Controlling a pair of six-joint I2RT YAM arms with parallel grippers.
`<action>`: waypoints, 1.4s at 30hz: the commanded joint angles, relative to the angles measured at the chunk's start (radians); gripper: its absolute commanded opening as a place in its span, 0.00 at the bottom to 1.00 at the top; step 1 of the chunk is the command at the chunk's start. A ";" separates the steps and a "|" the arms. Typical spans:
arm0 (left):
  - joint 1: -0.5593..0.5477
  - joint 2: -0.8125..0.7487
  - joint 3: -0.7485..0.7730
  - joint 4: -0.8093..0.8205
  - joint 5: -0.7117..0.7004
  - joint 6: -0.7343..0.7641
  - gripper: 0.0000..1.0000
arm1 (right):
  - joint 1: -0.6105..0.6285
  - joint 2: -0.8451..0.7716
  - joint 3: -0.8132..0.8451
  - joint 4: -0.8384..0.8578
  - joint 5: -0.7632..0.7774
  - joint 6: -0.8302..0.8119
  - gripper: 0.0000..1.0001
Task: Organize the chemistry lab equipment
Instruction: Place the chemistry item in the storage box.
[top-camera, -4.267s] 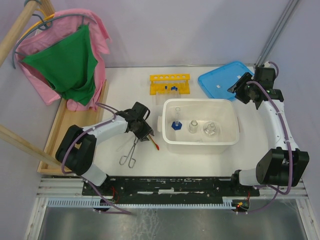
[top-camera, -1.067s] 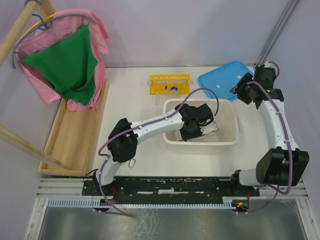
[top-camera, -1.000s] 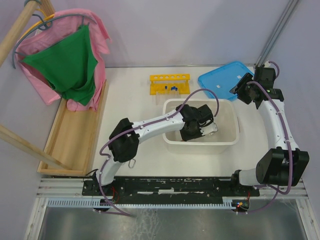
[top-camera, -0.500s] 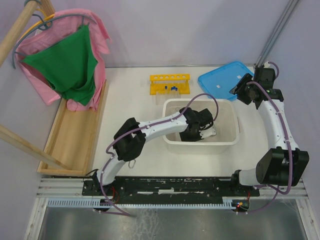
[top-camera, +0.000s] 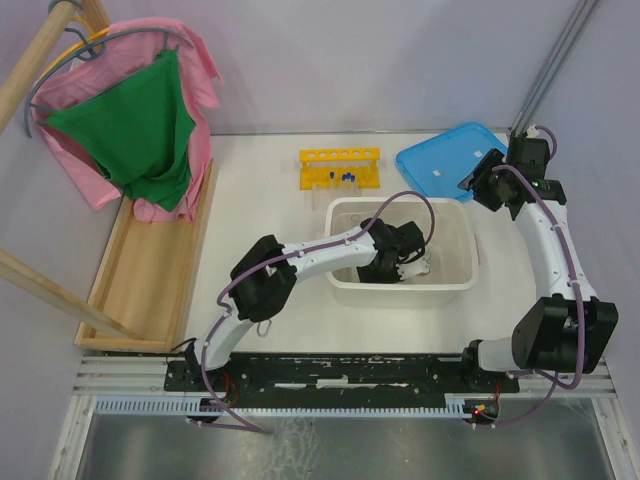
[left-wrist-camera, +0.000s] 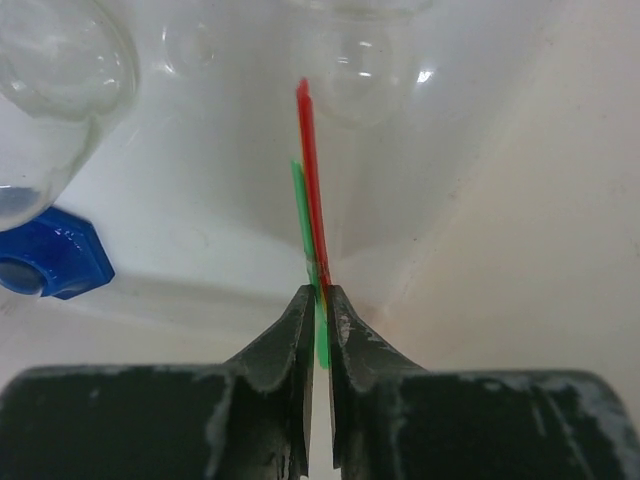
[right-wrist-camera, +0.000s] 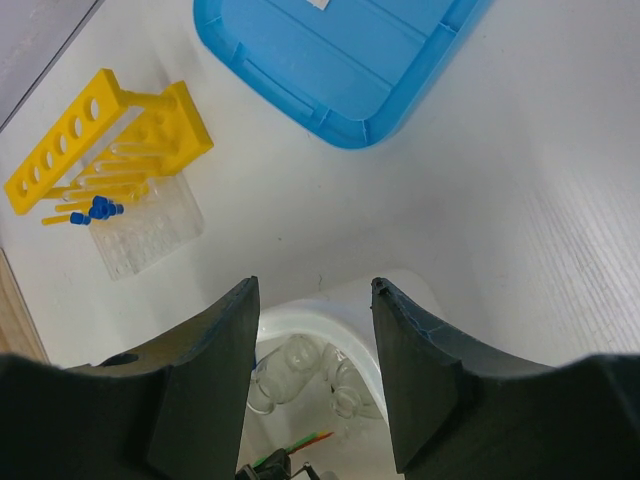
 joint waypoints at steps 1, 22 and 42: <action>-0.011 0.000 -0.019 0.006 -0.011 -0.038 0.17 | -0.004 -0.041 -0.006 0.041 0.000 -0.005 0.58; -0.014 -0.157 0.079 -0.023 -0.131 -0.093 0.41 | -0.005 -0.029 -0.014 0.056 -0.011 0.003 0.58; 0.341 -0.866 -0.324 0.148 -0.285 -0.389 0.46 | 0.002 0.030 0.014 0.072 -0.055 0.010 0.57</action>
